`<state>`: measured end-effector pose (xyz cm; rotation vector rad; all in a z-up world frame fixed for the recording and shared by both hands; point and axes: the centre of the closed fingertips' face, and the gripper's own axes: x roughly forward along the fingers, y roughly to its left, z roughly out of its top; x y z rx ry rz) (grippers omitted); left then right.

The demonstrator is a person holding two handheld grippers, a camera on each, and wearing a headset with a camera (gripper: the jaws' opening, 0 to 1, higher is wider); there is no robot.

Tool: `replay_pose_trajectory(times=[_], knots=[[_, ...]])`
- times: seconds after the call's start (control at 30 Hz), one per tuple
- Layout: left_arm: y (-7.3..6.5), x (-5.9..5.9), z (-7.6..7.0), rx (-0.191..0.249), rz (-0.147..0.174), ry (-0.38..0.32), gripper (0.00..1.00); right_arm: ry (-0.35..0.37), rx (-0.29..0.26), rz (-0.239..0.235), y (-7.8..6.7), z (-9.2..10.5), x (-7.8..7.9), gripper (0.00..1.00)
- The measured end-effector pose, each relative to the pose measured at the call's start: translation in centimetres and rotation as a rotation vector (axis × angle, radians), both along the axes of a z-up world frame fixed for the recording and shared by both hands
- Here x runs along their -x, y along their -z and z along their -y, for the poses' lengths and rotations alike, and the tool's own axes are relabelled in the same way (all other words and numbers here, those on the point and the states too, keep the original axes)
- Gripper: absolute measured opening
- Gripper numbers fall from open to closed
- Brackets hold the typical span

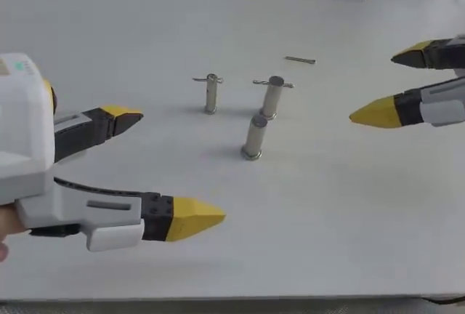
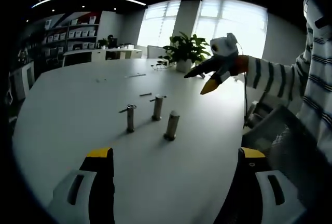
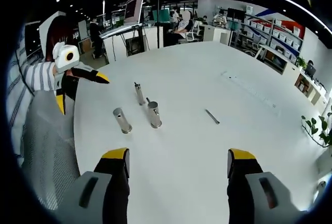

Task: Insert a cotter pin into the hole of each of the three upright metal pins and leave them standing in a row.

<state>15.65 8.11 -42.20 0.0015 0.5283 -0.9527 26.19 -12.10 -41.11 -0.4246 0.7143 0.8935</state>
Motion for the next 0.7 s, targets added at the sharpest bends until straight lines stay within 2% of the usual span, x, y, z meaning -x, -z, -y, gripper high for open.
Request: replay_pose_trajectory(times=[0.2, 0.27, 0.37, 0.47, 0.7], knots=[[0.3, 0.5, 0.4, 0.014, -0.03, 0.01, 0.98, -0.062, 0.056, 0.001, 0.2, -0.3, -1.9, 0.64], [0.7, 0.4, 0.2, -0.006, -0.034, 0.004, 0.96, -0.081, 0.08, -0.001, 0.4, -0.4, -2.6, 0.62], [1.0, 0.3, -0.1, -0.024, -0.04, -0.002, 0.95, -0.124, 0.115, -0.01, 0.9, -0.7, -3.2, 0.6], [0.9, 0.3, -0.3, -0.017, -0.044, -0.009, 0.95, -0.158, 0.154, -0.025, 1.8, -0.6, -4.4, 0.57], [1.1, 0.4, -0.7, -0.018, -0.069, -0.026, 0.95, -0.192, 0.221, -0.034, 3.2, -1.1, -7.1, 0.48]])
